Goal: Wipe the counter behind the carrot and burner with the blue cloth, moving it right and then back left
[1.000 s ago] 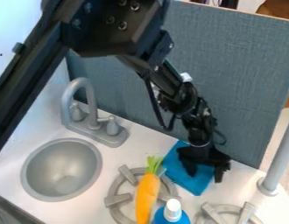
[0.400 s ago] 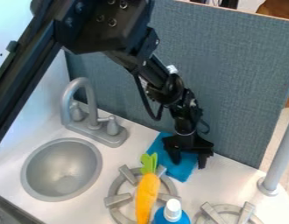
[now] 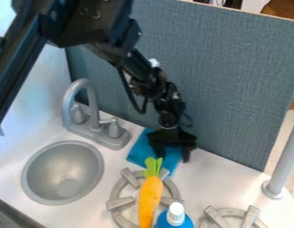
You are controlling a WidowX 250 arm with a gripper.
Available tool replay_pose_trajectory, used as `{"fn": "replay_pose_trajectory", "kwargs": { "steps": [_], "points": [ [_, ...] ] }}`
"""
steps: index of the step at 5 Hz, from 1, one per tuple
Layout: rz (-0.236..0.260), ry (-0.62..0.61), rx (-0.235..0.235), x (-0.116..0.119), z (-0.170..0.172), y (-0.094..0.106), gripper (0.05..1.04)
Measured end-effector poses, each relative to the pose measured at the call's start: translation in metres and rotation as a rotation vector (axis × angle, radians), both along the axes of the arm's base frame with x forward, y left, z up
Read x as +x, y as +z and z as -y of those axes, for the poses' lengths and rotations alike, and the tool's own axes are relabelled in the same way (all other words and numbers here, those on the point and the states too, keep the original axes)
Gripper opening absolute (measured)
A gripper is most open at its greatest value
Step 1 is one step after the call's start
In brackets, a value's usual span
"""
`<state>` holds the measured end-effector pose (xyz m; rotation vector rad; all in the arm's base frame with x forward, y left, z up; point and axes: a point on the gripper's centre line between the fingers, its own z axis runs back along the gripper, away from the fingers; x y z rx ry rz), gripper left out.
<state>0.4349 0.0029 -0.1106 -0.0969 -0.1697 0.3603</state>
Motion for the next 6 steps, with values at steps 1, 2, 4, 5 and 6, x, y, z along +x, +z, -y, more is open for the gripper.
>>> {"fn": "replay_pose_trajectory", "kwargs": {
  "steps": [1, 2, 4, 5, 6],
  "points": [
    [-0.004, 0.034, 0.002, -0.001, -0.021, 0.000, 0.985],
    [-0.012, 0.018, -0.005, -0.004, -0.024, -0.001, 0.985],
    [0.007, -0.005, -0.119, -0.020, -0.009, 0.022, 0.984],
    [0.089, -0.032, -0.190, -0.024, 0.005, 0.060, 0.984],
    [0.131, -0.012, -0.176, -0.039, 0.014, 0.067, 0.991]
  ]
}}
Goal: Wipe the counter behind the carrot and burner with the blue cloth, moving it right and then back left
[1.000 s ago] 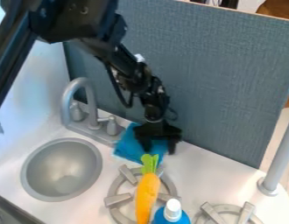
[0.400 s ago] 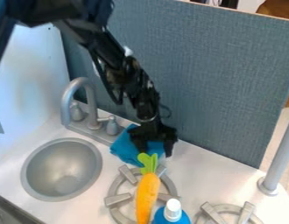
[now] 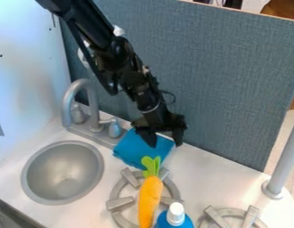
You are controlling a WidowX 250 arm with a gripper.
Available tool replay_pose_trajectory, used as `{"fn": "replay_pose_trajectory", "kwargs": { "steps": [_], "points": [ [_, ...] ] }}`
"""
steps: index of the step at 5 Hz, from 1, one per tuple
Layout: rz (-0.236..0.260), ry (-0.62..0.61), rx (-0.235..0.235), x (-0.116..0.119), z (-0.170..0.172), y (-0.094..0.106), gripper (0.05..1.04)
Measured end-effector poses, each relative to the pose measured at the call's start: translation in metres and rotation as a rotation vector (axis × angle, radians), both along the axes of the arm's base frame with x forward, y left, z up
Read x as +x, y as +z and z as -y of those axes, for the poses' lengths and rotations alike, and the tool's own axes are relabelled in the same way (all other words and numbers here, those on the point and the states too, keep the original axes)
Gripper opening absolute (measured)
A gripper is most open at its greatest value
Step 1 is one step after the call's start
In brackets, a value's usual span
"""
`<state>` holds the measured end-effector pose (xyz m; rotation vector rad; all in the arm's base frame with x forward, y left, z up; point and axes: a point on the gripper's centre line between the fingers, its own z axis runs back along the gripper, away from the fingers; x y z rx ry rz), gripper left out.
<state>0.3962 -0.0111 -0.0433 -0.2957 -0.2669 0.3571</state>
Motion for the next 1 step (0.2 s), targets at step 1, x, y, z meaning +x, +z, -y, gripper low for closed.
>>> {"fn": "replay_pose_trajectory", "kwargs": {
  "steps": [1],
  "points": [
    [-0.017, 0.032, 0.105, -0.0287, -0.0013, 0.0253, 0.991]
  ]
}}
